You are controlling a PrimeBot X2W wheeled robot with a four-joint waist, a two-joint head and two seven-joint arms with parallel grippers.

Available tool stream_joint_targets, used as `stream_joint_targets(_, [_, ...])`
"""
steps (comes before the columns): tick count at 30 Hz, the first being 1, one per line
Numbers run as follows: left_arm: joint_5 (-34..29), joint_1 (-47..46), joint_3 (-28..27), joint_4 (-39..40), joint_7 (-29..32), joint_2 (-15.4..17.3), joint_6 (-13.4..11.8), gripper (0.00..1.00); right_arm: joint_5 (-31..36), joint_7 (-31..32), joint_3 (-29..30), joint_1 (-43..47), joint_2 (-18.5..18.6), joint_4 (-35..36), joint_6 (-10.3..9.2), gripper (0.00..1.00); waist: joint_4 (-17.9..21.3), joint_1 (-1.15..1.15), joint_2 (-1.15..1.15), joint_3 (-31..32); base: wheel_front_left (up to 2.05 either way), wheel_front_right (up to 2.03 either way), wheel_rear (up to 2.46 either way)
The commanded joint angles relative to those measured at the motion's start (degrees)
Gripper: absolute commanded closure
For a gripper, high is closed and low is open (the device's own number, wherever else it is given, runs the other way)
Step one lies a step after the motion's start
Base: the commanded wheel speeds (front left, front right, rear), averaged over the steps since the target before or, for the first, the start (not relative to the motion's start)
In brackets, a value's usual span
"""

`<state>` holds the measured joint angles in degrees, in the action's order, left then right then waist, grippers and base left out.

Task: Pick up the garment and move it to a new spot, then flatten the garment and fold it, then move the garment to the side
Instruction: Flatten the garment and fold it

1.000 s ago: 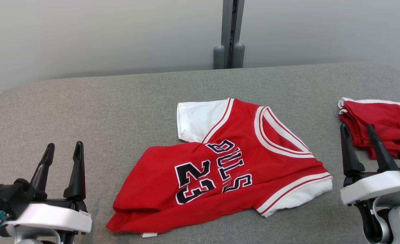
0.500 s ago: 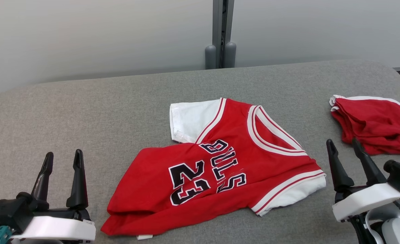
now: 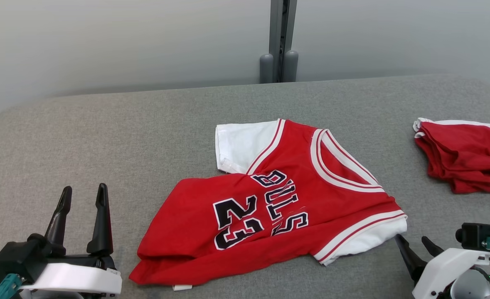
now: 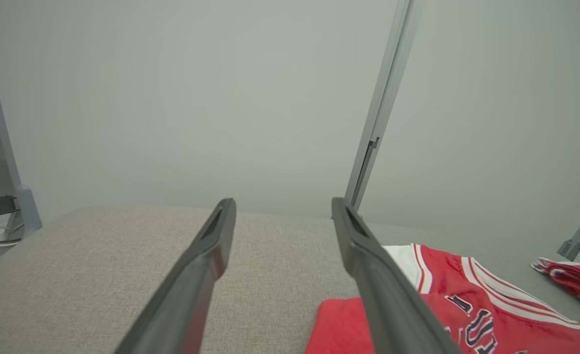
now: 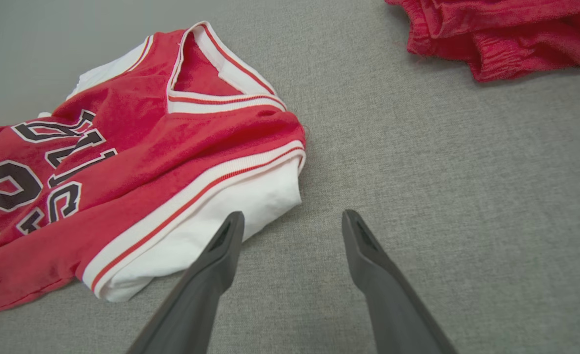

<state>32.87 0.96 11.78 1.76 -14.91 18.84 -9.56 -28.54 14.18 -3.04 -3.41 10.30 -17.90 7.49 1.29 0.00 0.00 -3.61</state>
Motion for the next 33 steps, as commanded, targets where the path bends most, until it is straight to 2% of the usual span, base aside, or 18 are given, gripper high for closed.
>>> stream_joint_targets(1, [-0.1, -1.1, 0.0, -0.1, -0.1, 0.1, 0.4, 0.00, -0.5, 0.8, 0.3, -1.0, -0.3, -0.7, 0.01, 0.00, -0.2, 0.00, 0.00, -0.3, 0.00, 0.00, 0.00])
stream_joint_targets(12, [0.0, -2.5, 1.3, -0.9, 0.6, -0.1, 0.9, 0.00, -1.9, 3.6, 1.3, -5.0, -2.5, -6.1, 0.01, 0.00, -2.1, 0.00, 0.00, -1.9, 0.00, 0.00, 0.00])
stream_joint_targets(14, [0.0, -2.7, 1.7, -1.2, 0.6, -0.3, 0.9, 0.00, -2.5, 3.2, 1.3, -5.7, -2.7, -6.5, 0.01, 0.58, -2.5, 0.00, 0.00, -2.0, 0.00, 0.00, 0.00])
stream_joint_targets(15, [0.0, -2.7, 1.8, -1.3, 0.6, -0.4, 0.9, 0.00, -2.8, 2.8, 1.2, -5.9, -2.7, -6.6, 0.01, 1.00, -2.8, 0.00, 0.00, -2.1, 0.00, 0.00, 0.00])
stream_joint_targets(20, [0.2, -3.0, 2.7, -2.3, 0.5, -1.0, 1.3, 0.00, -5.0, 0.6, 0.0, -6.9, -1.9, -5.1, 0.01, 1.00, -4.2, 0.00, 0.00, -1.8, 0.00, 0.00, 0.00])
stream_joint_targets(26, [0.0, -3.6, 3.8, -3.3, 0.2, -2.4, 1.9, 0.00, -7.4, -0.5, -1.5, -8.4, -0.1, 0.1, 0.02, 1.00, -7.1, 0.00, 0.00, -1.5, 0.00, 0.00, 0.00])
stream_joint_targets(31, [-0.2, -4.3, 4.9, -4.7, 0.1, -3.9, 3.0, 0.00, -7.3, 1.0, -3.7, -12.3, 1.3, 1.5, 0.01, 1.00, -9.6, 0.00, 0.00, -1.9, 0.00, 0.00, 0.00])
stream_joint_targets(33, [-0.4, -5.0, 5.4, -5.7, 0.0, -4.7, 3.6, 0.00, -7.6, 2.8, -4.6, -16.0, 0.7, -0.5, 0.02, 1.00, -11.0, 0.00, 0.00, -2.6, 0.00, 0.00, 0.00])
